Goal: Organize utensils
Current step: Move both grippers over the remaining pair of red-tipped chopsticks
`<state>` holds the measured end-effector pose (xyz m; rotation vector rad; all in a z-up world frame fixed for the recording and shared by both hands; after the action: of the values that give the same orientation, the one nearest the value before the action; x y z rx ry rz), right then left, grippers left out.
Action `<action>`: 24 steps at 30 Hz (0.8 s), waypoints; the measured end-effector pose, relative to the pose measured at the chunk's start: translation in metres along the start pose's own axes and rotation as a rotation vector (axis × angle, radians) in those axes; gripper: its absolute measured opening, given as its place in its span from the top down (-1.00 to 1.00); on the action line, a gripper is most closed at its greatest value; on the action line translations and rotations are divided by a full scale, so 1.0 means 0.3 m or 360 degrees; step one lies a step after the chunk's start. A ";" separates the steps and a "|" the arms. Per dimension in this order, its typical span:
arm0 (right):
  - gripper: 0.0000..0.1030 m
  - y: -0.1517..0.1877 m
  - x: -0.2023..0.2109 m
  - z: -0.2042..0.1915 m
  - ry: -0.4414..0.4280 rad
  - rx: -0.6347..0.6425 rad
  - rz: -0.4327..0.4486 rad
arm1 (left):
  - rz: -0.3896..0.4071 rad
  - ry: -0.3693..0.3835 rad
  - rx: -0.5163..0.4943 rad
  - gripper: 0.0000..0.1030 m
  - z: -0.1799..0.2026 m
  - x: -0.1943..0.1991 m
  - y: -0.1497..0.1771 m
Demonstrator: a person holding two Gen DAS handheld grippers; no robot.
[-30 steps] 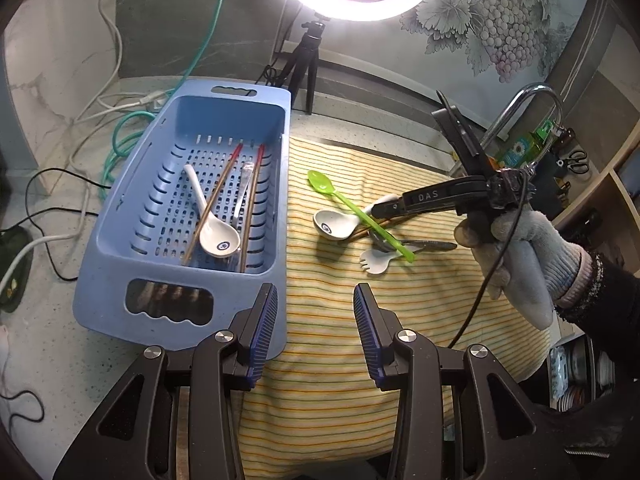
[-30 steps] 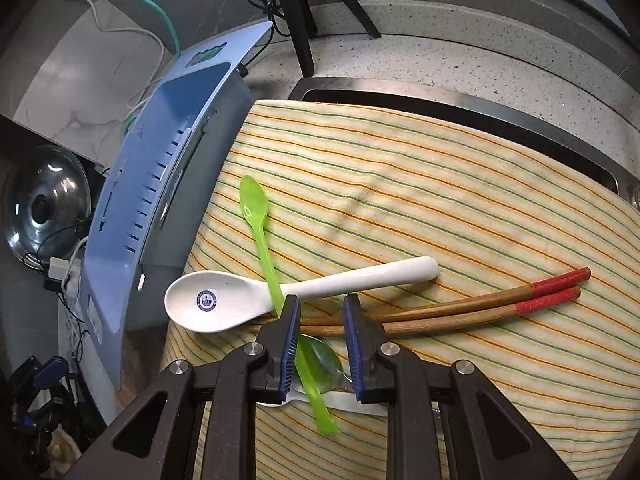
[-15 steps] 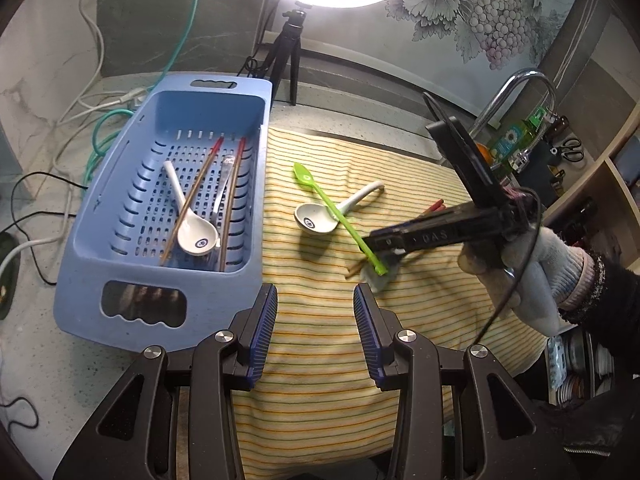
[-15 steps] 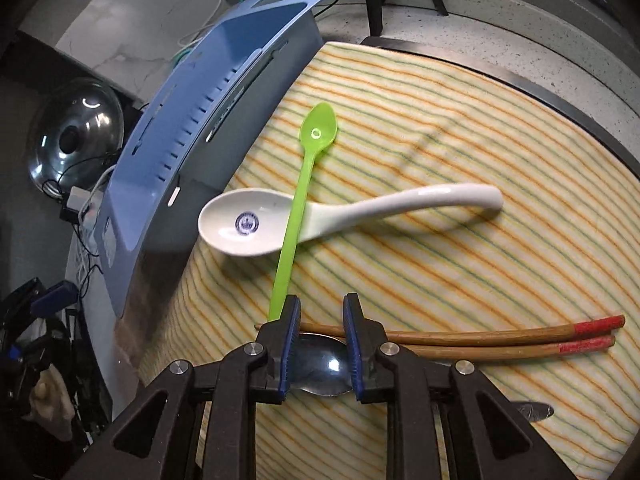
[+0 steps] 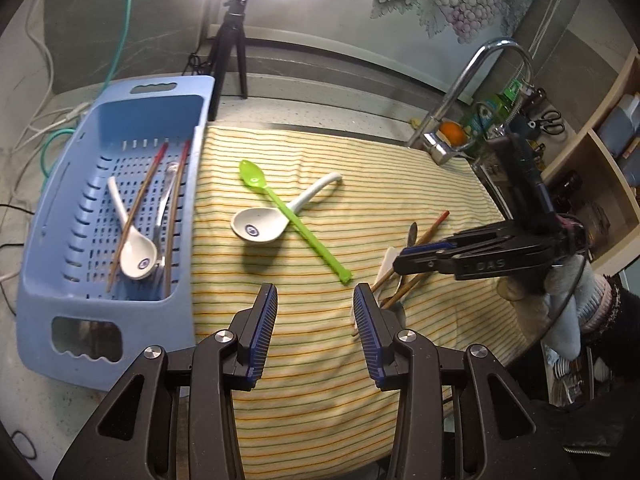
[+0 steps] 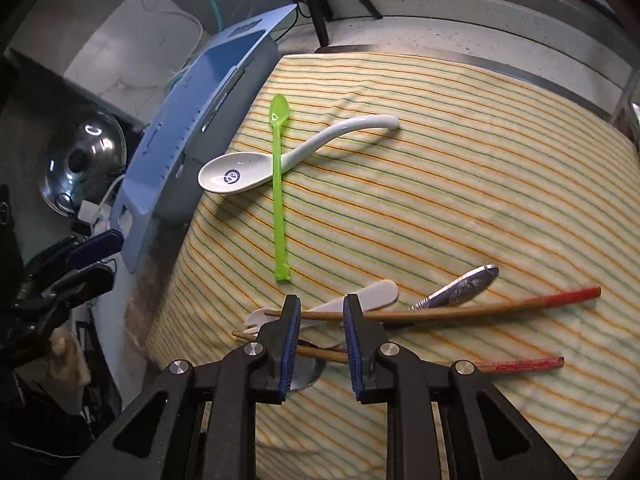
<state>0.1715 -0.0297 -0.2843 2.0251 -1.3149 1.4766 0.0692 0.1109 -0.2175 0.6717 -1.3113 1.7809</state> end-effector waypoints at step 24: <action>0.61 0.115 0.054 0.276 -0.0088 -0.0722 0.0169 | -0.0398 0.0241 -0.0298 0.26 0.242 -0.382 -0.022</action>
<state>0.1929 -0.1132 -0.3136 1.7320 -1.6267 1.0426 0.1328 0.0095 -0.2817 0.5584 -1.2162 1.4590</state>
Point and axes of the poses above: each gripper's, at about its wrist camera, not at the fingertips, and x roughly against the way its jaws point, z to its right, y to its underside, the point moved 6 cm from there along -x, roughly the way its jaws point, and after that the axes turned 1 degree about z, right-handed, at the moved point
